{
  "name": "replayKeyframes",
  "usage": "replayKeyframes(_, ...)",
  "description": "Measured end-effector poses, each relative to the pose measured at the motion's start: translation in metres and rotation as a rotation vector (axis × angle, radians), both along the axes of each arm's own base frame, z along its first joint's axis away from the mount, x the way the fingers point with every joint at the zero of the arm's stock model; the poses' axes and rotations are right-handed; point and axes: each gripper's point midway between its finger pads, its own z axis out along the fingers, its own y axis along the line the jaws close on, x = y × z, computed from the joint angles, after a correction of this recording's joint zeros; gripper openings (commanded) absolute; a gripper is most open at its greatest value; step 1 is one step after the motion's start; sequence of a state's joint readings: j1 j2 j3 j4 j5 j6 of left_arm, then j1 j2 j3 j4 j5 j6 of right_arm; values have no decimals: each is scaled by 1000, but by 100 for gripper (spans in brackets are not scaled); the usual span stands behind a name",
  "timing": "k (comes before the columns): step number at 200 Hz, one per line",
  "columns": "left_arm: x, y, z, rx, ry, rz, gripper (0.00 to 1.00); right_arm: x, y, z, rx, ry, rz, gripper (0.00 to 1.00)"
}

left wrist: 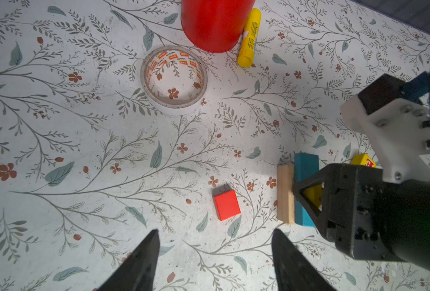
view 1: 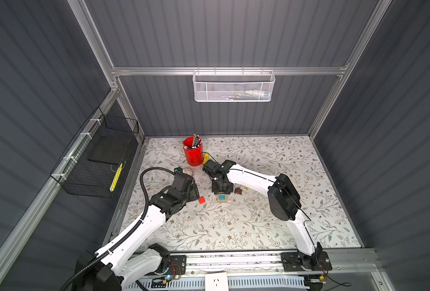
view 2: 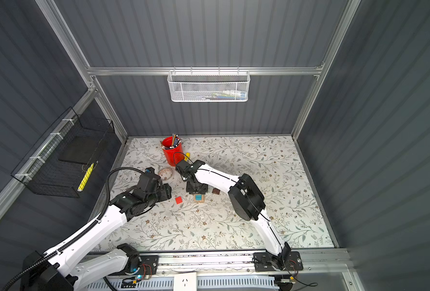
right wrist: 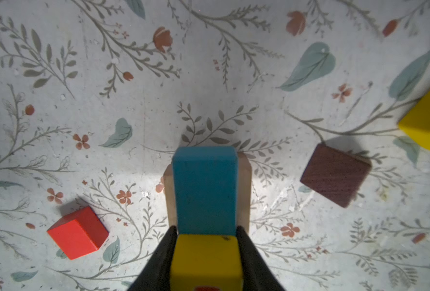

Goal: Build the wood block tower
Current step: 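Lower the yellow L cube onto the teal bar with the right gripper, then open the right gripper and raise it off the L cube, then move the right gripper to the yellow cube marked E and close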

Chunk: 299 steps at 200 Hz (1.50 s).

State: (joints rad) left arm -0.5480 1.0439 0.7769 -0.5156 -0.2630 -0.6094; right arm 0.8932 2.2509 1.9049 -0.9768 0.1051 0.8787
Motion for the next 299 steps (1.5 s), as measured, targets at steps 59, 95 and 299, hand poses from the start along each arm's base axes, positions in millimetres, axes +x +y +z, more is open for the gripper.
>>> replayKeyframes(59, 0, 0, 0, 0, 0, 0, 71, 0, 0, 0, 1, -1, 0, 44)
replayKeyframes(95, 0, 0, 0, 0, 0, 0, 71, 1, 0, 2, 3, -5, 0, 48)
replayKeyframes(299, -2, -46, 7, -148, 28, -121, 72, -8, -129, 57, -2, -159, 219, 73)
